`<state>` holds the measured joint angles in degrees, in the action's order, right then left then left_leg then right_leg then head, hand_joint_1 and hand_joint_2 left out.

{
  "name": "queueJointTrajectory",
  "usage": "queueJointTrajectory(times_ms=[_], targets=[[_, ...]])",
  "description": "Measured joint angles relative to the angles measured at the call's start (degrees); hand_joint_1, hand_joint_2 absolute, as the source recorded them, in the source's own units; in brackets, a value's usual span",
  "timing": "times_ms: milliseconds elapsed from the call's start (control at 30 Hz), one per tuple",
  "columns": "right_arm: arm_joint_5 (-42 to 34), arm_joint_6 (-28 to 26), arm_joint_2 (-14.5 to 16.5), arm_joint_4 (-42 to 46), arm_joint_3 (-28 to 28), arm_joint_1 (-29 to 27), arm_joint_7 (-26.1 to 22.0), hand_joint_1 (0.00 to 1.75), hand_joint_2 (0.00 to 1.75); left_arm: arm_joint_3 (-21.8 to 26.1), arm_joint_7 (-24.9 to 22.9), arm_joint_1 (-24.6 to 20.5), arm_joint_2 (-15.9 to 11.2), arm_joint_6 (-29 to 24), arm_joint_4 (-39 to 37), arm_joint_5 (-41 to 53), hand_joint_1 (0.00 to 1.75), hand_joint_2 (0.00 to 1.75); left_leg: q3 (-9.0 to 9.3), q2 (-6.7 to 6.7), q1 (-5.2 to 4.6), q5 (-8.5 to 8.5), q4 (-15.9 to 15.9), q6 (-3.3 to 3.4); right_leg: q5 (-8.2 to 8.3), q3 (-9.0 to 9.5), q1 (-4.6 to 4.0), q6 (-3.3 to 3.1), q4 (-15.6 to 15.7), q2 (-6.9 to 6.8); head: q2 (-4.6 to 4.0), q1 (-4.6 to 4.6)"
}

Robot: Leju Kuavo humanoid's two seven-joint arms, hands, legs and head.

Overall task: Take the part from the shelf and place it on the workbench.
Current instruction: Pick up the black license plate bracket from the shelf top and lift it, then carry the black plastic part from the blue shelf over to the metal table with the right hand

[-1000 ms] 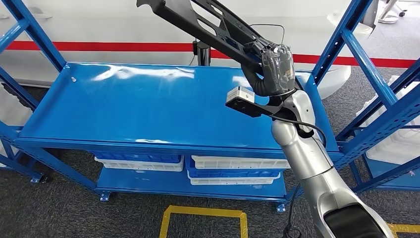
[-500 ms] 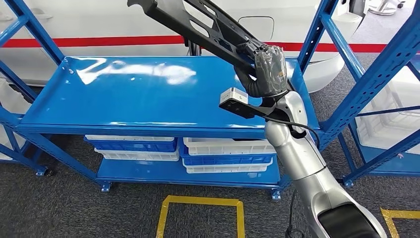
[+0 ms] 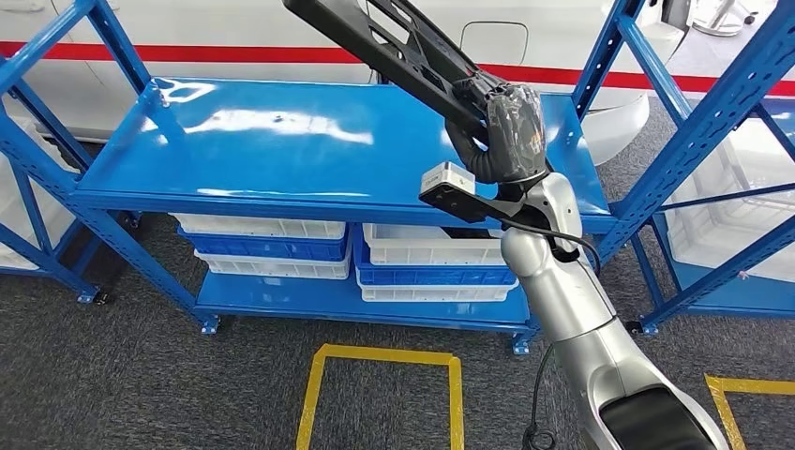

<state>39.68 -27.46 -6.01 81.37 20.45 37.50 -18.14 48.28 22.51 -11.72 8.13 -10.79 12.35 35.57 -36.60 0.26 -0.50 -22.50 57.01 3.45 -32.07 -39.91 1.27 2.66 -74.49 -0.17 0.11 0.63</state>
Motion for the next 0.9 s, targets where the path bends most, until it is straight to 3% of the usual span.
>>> queueJointTrajectory(times_ms=[67, 100, 133, 200, 267, 300, 333, 400, 433, 467, 500, 533, 600, 667, 700, 767, 800, 833, 900], targets=[[-0.2, 0.0, 0.1, 0.0, 0.0, 0.1, -0.1, 1.75, 1.75, 0.1, 0.0, 0.0, 0.1, 0.0, 0.0, -0.1, 0.0, 1.75, -1.72, -0.01, -0.01, 1.36, 0.2, -0.33, 2.07, 4.97, 0.0, 0.85, 5.4, -0.02, 0.0, -0.01], [-0.3, 0.1, 0.2, 0.1, 0.0, 0.1, -0.2, 1.75, 1.75, 0.1, 0.0, 0.0, 0.1, 0.0, 0.0, -0.1, 0.0, 1.75, -2.45, -0.05, -0.1, 1.94, 0.4, -0.57, 2.07, 8.27, -0.15, 0.82, 9.8, -0.01, 0.0, 0.01], [-0.4, 0.2, 0.3, 0.1, 0.0, 0.2, -0.3, 1.75, 1.75, 0.1, 0.0, 0.0, 0.1, -0.1, 0.0, -0.1, 0.0, 1.75, -2.98, -0.08, -0.21, 2.51, 0.6, -0.83, 1.58, 10.78, -0.27, 0.53, 13.5, 0.05, 0.0, 0.0], [-0.9, 0.5, 0.5, 0.3, 0.0, 0.3, -0.4, 1.75, 1.75, 0.2, 0.1, 0.1, 0.0, -0.3, 0.0, -0.1, 0.0, 1.75, -3.54, -0.13, -0.38, 3.62, 0.8, -1.29, 0.58, 12.65, -0.59, -0.18, 17.2, 0.17, 0.0, -0.04], [-1.4, 0.8, 0.7, 0.3, 0.0, 0.4, -0.5, 1.75, 1.75, 0.4, 0.2, 0.3, -0.1, -0.5, 0.0, -0.2, 0.0, 1.75, -4.03, -0.23, -0.2, 3.85, 0.9, -1.82, 1.35, 11.64, -0.15, -1.02, 17.1, 0.11, 0.0, -0.12], [-1.6, 1.0, 0.7, 0.3, 0.0, 0.4, -0.5, 1.75, 1.75, 0.5, 0.2, 0.5, -0.2, -0.5, 0.0, -0.1, 0.0, 1.75, -4.54, -0.31, -0.03, 2.41, 1.8, -2.21, 1.99, 11.16, 0.07, -1.63, 17.0, 0.03, 0.0, -0.15], [-1.7, 1.0, 0.8, 0.3, 0.0, 0.4, -0.5, 1.75, 1.75, 0.6, 0.2, 0.6, -0.2, -0.6, 0.0, -0.1, 0.0, 1.75, -5.24, -0.37, 0.19, -0.08, 3.7, -2.65, 2.75, 10.49, 0.34, -2.15, 17.0, -0.04, 0.0, -0.21], [-1.8, 1.0, 1.0, 0.5, 0.0, 0.1, -0.5, 1.75, 1.75, 0.7, 0.2, 0.7, -0.2, -0.6, 0.0, 0.3, 0.0, 1.75, -6.84, -0.42, 0.68, -6.17, 10.3, -3.53, 4.23, 9.01, 0.31, -2.62, 16.9, -0.09, 0.0, -0.26], [-1.9, 1.0, 1.0, 0.8, 0.0, -0.3, -0.5, 1.75, 1.75, 0.8, 0.1, 0.7, -0.2, -0.6, 0.0, 0.5, 0.0, 1.75, -7.33, -0.42, 0.94, -7.93, 13.9, -3.89, 4.9, 8.2, 0.29, -2.53, 16.9, -0.09, 0.0, -0.27], [-2.0, 1.0, 1.0, 1.1, -0.1, -0.9, -0.4, 1.75, 1.75, 0.8, 0.0, 0.7, -0.2, -0.6, 0.0, 0.8, 0.0, 1.75, -7.25, -0.41, 1.21, -8.4, 16.4, -4.18, 5.53, 7.4, 0.27, -2.4, 16.9, -0.11, 0.0, -0.26], [-2.1, 1.0, 1.0, 1.6, -0.2, -1.7, -0.4, 1.75, 1.75, 0.8, -0.1, 0.7, -0.2, -0.6, 0.0, 0.9, 0.0, 1.75, -6.31, -0.41, 1.48, -7.75, 17.1, -4.39, 6.12, 6.59, 0.31, -2.2, 16.8, -0.12, 0.0, -0.27], [-2.3, 1.0, 1.0, 2.1, -0.3, -2.4, -0.4, 1.75, 1.75, 0.8, -0.2, 0.7, -0.2, -0.7, 0.0, 1.0, 0.0, 1.75, -4.39, -0.4, 1.73, -6.52, 15.9, -4.53, 6.67, 5.83, 0.39, -1.95, 16.7, -0.13, 0.0, -0.27], [-2.9, 1.1, 1.0, 3.2, -0.6, -3.7, -0.3, 1.75, 1.75, 0.9, -0.3, 0.6, -0.2, -0.7, 0.0, 1.0, 0.0, 1.75, 1.66, -0.49, 2.06, -5.27, 9.0, -4.6, 7.61, 4.62, 0.46, -1.3, 16.5, -0.09, 0.0, -0.29], [-3.7, 1.3, 0.9, 4.1, -1.2, -4.6, -0.4, 1.75, 1.75, 0.9, -0.3, 0.4, -0.2, -0.9, 0.0, 1.2, 0.0, 1.75, 6.04, -0.71, 1.85, -6.17, 2.8, -4.14, 8.58, 4.01, 0.42, -0.43, 16.5, -0.12, 0.0, -0.17], [-4.0, 1.5, 0.9, 4.5, -1.4, -5.0, -0.4, 1.75, 1.75, 0.9, -0.3, 0.3, -0.2, -0.9, 0.0, 1.2, 0.0, 1.75, 6.69, -0.81, 1.54, -6.56, 1.4, -3.71, 9.13, 3.85, 0.4, 0.08, 16.7, -0.15, 0.0, -0.13], [-4.3, 1.6, 0.8, 4.8, -1.8, -6.0, -0.5, 1.75, 1.75, 0.9, -0.4, 0.3, -0.2, -1.1, 0.0, 1.3, 0.0, 1.75, 6.09, -0.63, 1.11, -5.63, 0.8, -2.4, 9.89, 3.55, 0.45, 1.02, 16.9, -0.17, 0.0, -0.09], [-4.3, 1.7, 0.7, 4.9, -2.0, -6.4, -0.5, 1.75, 1.75, 0.9, -0.4, 0.2, -0.1, -1.2, 0.0, 1.4, 0.0, 1.75, 5.62, -0.49, 1.01, -4.92, 0.5, -1.68, 9.22, 3.03, 0.46, 1.06, 16.4, -0.14, 0.0, -0.08], [-4.5, 1.7, 0.7, 4.9, -2.2, -6.8, -0.5, 1.75, 1.75, 0.9, -0.4, 0.2, -0.1, -1.3, 0.0, 1.5, 0.0, 1.75, 4.96, -0.31, 0.98, -4.09, 0.3, -0.97, 7.47, 2.18, 0.44, 0.76, 14.8, -0.11, 0.0, -0.02], [-5.3, 1.7, 0.5, 5.2, -2.8, -7.9, -0.8, 1.75, 1.75, 0.9, -0.6, 0.1, -0.1, -1.3, 0.0, 2.0, 0.0, 1.75, 3.16, -0.15, 0.79, -2.48, 0.2, -0.1, 2.1, -0.04, 0.36, -0.32, 8.1, -0.06, 0.0, 0.08]])
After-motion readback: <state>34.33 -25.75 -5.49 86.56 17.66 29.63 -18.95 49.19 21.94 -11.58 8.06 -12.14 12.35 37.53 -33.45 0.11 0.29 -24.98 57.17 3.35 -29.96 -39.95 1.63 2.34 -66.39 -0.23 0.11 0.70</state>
